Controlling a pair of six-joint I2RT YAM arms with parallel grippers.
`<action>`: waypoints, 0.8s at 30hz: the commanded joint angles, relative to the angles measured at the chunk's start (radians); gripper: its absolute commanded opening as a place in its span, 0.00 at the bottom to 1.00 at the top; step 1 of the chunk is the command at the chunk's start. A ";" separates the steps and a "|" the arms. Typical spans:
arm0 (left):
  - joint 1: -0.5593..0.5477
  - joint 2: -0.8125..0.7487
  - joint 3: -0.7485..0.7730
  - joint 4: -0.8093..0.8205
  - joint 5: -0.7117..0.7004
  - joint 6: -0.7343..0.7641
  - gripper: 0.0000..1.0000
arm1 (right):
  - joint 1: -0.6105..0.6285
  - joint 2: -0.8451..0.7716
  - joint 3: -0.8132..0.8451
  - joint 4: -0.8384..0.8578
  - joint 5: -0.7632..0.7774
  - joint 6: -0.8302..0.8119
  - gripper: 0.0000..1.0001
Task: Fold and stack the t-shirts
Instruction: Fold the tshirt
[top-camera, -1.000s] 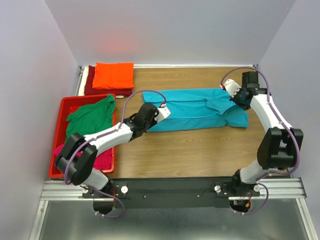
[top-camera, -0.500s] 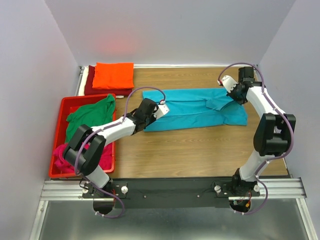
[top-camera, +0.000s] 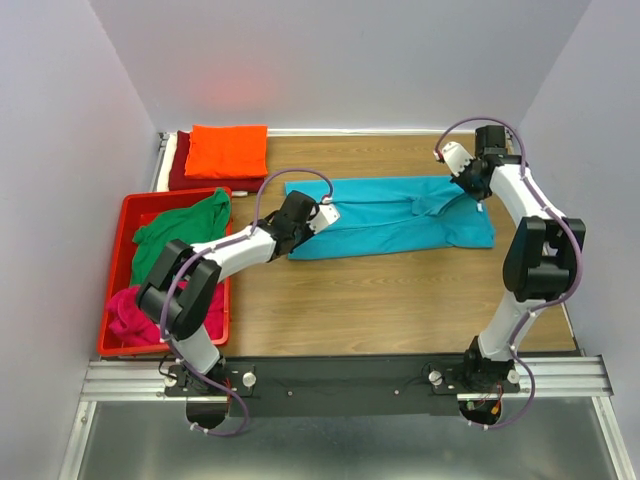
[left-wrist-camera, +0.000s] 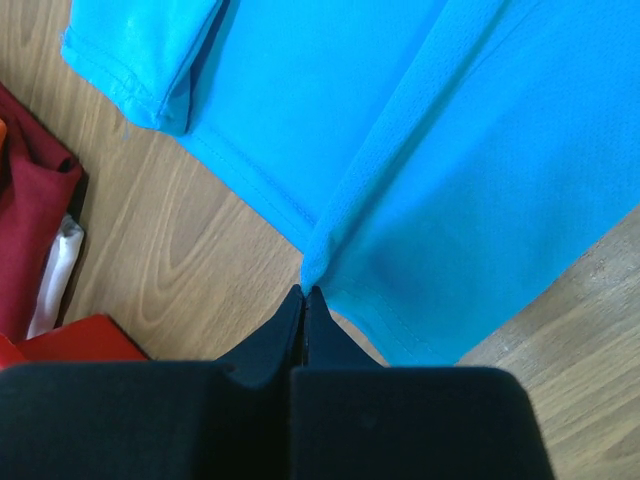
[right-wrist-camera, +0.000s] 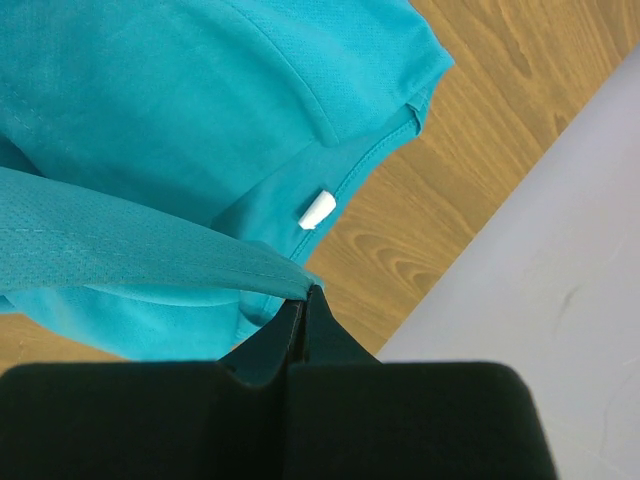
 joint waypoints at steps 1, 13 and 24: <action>0.011 0.025 0.034 -0.010 0.025 0.012 0.00 | 0.014 0.025 0.031 0.009 -0.022 0.019 0.01; 0.023 0.051 0.063 0.001 0.016 0.010 0.00 | 0.072 0.078 0.099 0.009 0.001 0.048 0.02; 0.039 0.076 0.086 0.011 0.008 -0.008 0.00 | 0.086 0.150 0.173 0.009 0.050 0.088 0.05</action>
